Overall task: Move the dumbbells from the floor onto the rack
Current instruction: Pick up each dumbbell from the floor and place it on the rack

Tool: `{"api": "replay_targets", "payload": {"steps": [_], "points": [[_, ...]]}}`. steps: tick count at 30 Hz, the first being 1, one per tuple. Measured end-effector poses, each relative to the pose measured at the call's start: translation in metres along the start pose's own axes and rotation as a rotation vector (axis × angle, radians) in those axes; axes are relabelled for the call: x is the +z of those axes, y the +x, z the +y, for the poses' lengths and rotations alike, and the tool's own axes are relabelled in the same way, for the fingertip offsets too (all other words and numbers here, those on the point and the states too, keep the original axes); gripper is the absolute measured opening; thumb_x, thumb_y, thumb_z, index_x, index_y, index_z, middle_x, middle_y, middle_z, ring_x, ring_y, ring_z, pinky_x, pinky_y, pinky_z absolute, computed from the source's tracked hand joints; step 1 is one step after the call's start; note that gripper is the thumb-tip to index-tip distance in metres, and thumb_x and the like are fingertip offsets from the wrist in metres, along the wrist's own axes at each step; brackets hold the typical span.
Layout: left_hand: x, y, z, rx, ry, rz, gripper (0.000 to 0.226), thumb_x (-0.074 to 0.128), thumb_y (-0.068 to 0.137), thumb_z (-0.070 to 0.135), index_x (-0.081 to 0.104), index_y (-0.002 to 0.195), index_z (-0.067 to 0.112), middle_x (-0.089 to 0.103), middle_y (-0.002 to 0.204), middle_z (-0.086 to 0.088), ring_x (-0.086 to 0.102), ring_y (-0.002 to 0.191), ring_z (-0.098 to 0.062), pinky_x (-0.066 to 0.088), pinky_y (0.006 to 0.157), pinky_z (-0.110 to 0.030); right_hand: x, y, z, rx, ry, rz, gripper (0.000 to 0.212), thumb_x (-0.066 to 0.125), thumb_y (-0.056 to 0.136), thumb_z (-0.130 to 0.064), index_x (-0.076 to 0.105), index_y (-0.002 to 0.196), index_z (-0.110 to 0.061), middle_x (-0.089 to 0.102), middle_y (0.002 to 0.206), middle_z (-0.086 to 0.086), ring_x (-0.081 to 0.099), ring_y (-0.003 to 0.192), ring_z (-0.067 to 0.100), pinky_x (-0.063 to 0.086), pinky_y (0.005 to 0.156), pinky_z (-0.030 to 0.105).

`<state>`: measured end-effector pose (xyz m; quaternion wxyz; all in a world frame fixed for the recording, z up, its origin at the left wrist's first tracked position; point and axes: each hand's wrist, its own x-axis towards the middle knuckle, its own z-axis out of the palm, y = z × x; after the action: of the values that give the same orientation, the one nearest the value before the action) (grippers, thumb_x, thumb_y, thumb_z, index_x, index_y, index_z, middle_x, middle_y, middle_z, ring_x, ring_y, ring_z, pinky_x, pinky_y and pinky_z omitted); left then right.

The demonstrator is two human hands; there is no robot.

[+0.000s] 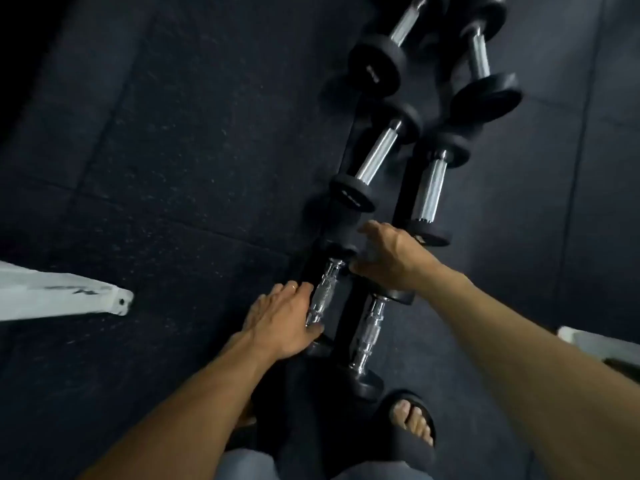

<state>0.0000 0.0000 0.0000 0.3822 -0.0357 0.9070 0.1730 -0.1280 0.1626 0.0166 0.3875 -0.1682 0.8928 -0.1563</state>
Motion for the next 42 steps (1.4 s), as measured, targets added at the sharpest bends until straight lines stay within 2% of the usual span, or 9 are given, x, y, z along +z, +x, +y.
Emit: {"api": "replay_targets", "payload": {"steps": [4,9,13,17,23,28,30,36,42], "points": [[0.034,0.028,-0.002,-0.054,-0.070,-0.025,0.067,0.068,0.081,0.051,0.039,0.134,0.022,0.055,0.123,0.000,0.051,0.117,-0.024,0.042,0.098,-0.041,0.031,0.028,0.014,-0.024,0.078,-0.015,0.069,0.076,0.077,-0.032,0.044,0.137,-0.017,0.056,0.128,0.011,0.055,0.117,0.028,0.045,0.094,0.034],[0.055,0.045,-0.011,-0.109,-0.454,-0.066,0.060,0.074,0.079,0.019,0.040,0.128,0.025,0.065,0.094,0.008,0.063,0.084,-0.015,0.051,0.076,-0.030,0.056,0.049,0.021,-0.050,0.152,0.079,0.063,0.079,0.074,-0.025,0.052,0.131,-0.019,0.063,0.118,0.010,0.060,0.108,0.028,0.049,0.090,0.039],[0.054,0.049,-0.014,-0.131,-0.528,-0.060,0.059,0.077,0.075,0.015,0.043,0.121,0.029,0.066,0.088,0.008,0.066,0.086,-0.018,0.054,0.081,-0.038,0.060,0.053,0.025,-0.081,0.173,0.106,0.052,0.077,0.078,-0.027,0.058,0.125,-0.020,0.067,0.114,0.008,0.064,0.104,0.027,0.052,0.089,0.045],[0.034,0.040,-0.011,-0.145,-0.529,-0.025,0.061,0.078,0.072,0.017,0.044,0.120,0.034,0.059,0.078,0.010,0.065,0.084,-0.021,0.053,0.077,-0.034,0.040,0.043,0.018,-0.083,0.195,0.149,0.044,0.076,0.078,-0.027,0.061,0.119,-0.023,0.070,0.106,0.003,0.065,0.099,0.023,0.053,0.084,0.040],[-0.041,-0.016,0.016,-0.147,-0.567,0.031,0.060,0.080,0.072,0.022,0.045,0.119,0.034,0.057,0.077,0.012,0.063,0.084,-0.019,0.049,0.072,-0.027,-0.040,-0.006,-0.025,-0.116,0.180,0.199,0.035,0.072,0.076,-0.024,0.063,0.109,-0.024,0.071,0.094,0.002,0.067,0.093,0.025,0.053,0.075,0.034],[-0.132,-0.097,0.044,-0.115,-0.565,0.077,0.047,0.078,0.071,0.018,0.048,0.103,0.036,0.062,0.070,0.011,0.064,0.072,-0.013,0.050,0.065,-0.028,-0.134,-0.078,-0.083,-0.174,0.157,0.217,0.036,0.072,0.076,-0.029,0.060,0.110,-0.028,0.070,0.097,0.001,0.064,0.096,0.026,0.052,0.082,0.037],[-0.174,-0.135,0.054,-0.107,-0.547,0.107,0.049,0.077,0.070,0.019,0.047,0.104,0.037,0.064,0.071,0.010,0.064,0.072,-0.013,0.054,0.069,-0.032,-0.174,-0.108,-0.110,-0.206,0.149,0.228,0.037,0.072,0.078,-0.028,0.059,0.113,-0.028,0.069,0.099,0.000,0.063,0.097,0.024,0.051,0.084,0.037],[-0.282,-0.250,0.074,-0.111,-0.510,0.263,0.044,0.074,0.072,0.021,0.045,0.104,0.033,0.061,0.071,0.007,0.063,0.072,-0.016,0.054,0.073,-0.038,-0.281,-0.189,-0.205,-0.382,0.077,0.262,0.036,0.070,0.080,-0.026,0.058,0.114,-0.023,0.068,0.097,-0.002,0.063,0.097,0.023,0.050,0.085,0.039],[-0.355,-0.366,0.064,-0.190,-0.576,0.421,0.048,0.074,0.072,0.021,0.044,0.108,0.033,0.060,0.071,0.008,0.061,0.072,-0.013,0.054,0.072,-0.039,-0.351,-0.248,-0.322,-0.604,-0.035,0.200,0.034,0.069,0.082,-0.021,0.056,0.113,-0.023,0.062,0.093,-0.008,0.061,0.095,0.022,0.049,0.084,0.039]]}}
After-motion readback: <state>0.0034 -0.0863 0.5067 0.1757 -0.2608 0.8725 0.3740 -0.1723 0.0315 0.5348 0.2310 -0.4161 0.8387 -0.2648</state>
